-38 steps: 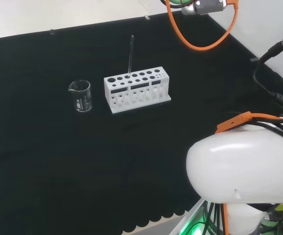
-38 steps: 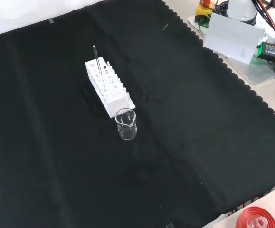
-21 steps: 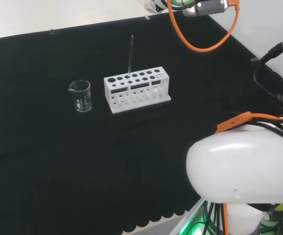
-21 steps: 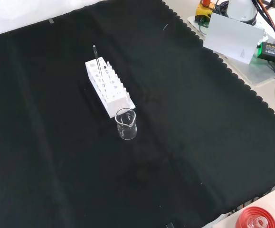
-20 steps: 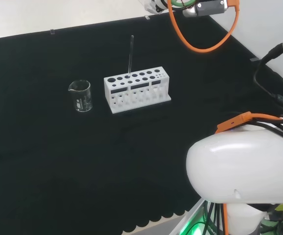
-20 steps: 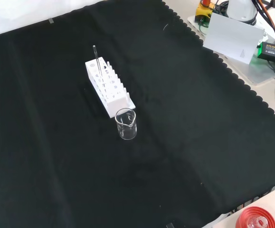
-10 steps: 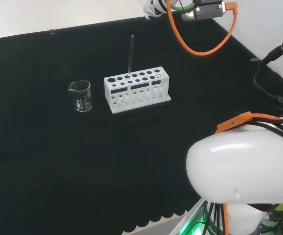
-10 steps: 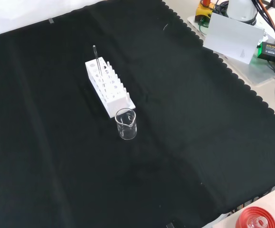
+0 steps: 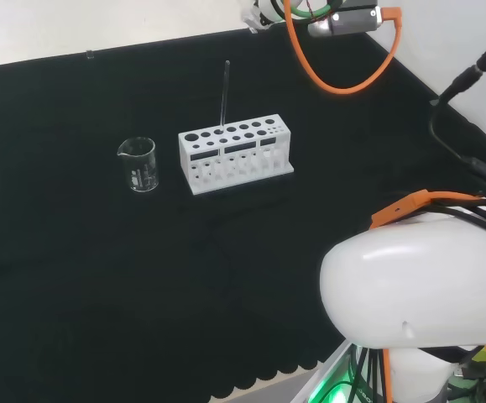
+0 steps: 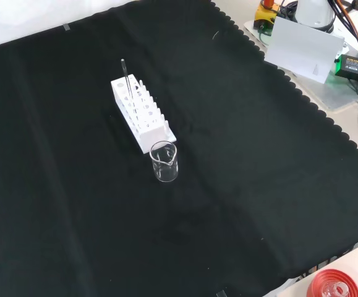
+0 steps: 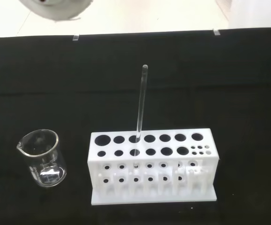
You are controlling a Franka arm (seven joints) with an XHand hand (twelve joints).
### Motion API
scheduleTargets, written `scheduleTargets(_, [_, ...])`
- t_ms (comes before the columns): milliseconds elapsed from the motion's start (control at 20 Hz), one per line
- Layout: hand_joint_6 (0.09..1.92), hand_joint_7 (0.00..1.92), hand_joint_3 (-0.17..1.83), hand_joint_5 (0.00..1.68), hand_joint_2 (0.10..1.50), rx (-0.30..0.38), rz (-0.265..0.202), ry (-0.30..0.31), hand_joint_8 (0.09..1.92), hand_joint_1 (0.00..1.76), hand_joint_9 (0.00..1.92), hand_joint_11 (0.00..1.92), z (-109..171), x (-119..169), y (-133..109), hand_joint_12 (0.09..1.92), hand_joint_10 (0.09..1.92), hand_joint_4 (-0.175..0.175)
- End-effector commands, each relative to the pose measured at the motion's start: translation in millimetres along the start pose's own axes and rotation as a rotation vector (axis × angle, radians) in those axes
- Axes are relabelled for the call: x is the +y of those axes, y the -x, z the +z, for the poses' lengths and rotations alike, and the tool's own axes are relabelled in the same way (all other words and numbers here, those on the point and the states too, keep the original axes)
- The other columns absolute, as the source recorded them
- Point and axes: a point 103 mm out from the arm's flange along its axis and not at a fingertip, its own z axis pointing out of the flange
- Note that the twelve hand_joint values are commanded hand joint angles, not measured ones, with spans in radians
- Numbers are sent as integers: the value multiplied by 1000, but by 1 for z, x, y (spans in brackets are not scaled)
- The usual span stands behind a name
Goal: Take the glass rod from the white test tube rack.
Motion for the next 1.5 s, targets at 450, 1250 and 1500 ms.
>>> scheduleTargets(450, [87, 270, 455, 312, 742, 42, -30, -1, 744, 687, 404, 0, 6, 47, 5, 1446, 800, -69])
scheduleTargets(1250, [87, 377, 443, 373, 803, 40, -59, -25, 754, 616, 508, 8, 25, 106, 2, 1472, 741, -52])
scheduleTargets(1500, [87, 378, 437, 362, 810, 39, -60, -46, 752, 610, 498, 6, 31, 122, 4, 1470, 737, -51])
